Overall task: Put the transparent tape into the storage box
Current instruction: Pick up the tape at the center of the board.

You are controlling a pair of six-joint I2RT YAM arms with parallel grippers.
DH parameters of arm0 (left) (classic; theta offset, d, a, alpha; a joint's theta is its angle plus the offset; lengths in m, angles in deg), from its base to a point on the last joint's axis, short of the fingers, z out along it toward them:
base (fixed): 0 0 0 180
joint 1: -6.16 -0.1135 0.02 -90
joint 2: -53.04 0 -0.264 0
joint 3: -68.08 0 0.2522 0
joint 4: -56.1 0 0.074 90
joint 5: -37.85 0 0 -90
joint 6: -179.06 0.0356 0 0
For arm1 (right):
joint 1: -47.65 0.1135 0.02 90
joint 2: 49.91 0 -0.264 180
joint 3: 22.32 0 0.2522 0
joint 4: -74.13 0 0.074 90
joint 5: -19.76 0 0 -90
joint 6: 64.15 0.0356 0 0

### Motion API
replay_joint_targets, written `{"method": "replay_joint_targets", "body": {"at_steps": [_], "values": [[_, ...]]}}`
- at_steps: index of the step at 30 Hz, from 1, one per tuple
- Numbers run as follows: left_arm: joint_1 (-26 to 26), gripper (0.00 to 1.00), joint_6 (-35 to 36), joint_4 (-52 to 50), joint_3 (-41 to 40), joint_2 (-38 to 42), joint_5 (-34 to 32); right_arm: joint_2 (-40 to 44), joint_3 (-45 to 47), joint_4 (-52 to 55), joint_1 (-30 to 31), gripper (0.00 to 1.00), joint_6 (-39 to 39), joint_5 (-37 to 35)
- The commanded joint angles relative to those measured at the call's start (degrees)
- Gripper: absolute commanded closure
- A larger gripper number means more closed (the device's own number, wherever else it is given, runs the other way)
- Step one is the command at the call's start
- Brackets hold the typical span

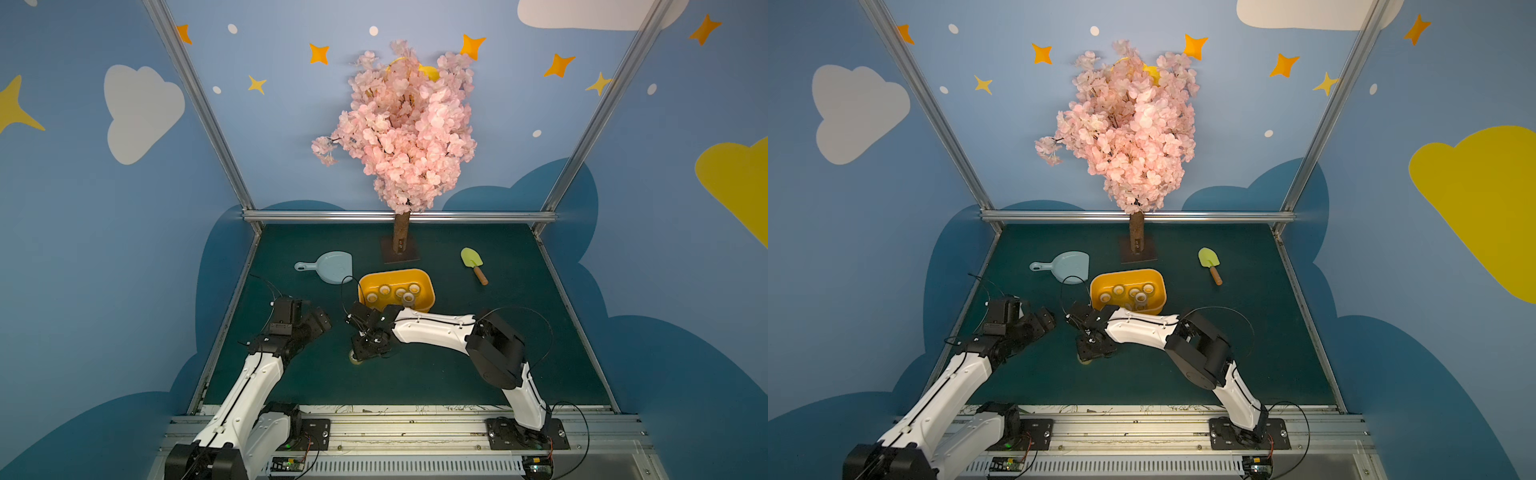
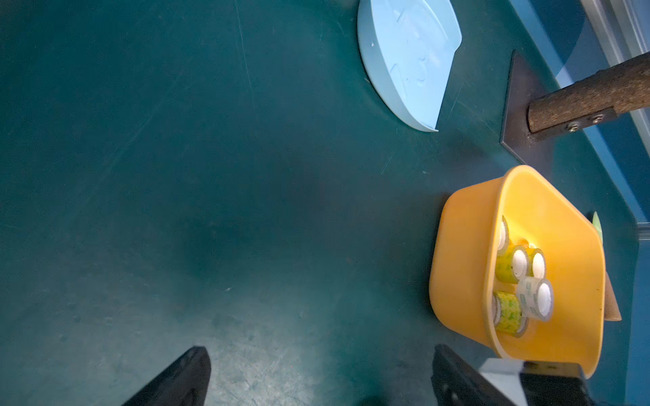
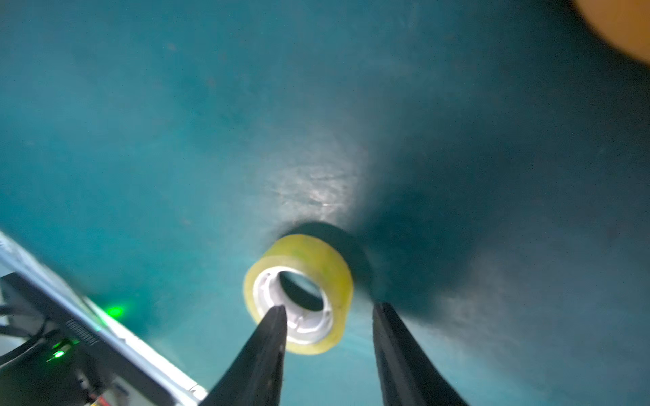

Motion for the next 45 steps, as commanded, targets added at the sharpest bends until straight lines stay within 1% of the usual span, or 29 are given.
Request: {"method": "replay_joint_targets", "body": {"at_steps": [1, 7, 10, 13, 18, 21, 30, 37, 41, 45], "values": [[-0.26, 0.0, 1.08, -0.46, -0.18, 1.13, 0.63, -2.43, -2.03, 5.34, 0.19, 0.54, 1.02, -2.17], [-0.3, 0.0, 0.86, 0.0, 0.32, 0.99, 2.21, -3.24, -2.24, 7.54, 0.3, 0.57, 1.94, -2.58], [-0.24, 0.0, 1.08, -0.72, 0.96, 0.76, 2.95, -2.95, -1.13, 7.01, 0.13, 0.62, 2.17, -2.23], [-0.31, 0.0, 0.77, -0.91, 0.9, 1.28, 3.31, -1.57, 0.67, 6.04, 0.17, 0.71, 2.43, -2.65], [-0.25, 0.0, 0.12, -0.76, 0.59, 2.1, 4.27, 3.37, 5.64, 3.52, -0.16, 0.91, 2.48, -3.62], [-0.29, 0.0, -0.29, -0.56, 0.69, 2.05, 4.84, 6.82, 8.23, 3.45, -0.25, 0.99, 1.7, -4.5], [0.18, 0.0, -1.86, 1.23, 0.57, 0.5, 6.46, 19.46, 13.77, 5.83, -0.74, 1.0, -0.89, -7.39], [0.96, 0.0, -2.68, 2.72, 0.34, -1.66, 8.29, 27.98, 16.04, 7.01, -4.17, 1.0, -3.37, -7.59], [1.45, 0.0, -2.55, 3.39, -0.41, -1.6, 8.67, 29.23, 14.57, 7.17, -8.51, 1.0, -6.64, -5.84], [1.72, 0.0, -2.77, 3.9, -1.4, -0.66, 8.65, 26.17, 10.41, 7.57, -13.32, 1.0, -9.73, -3.23]]}}
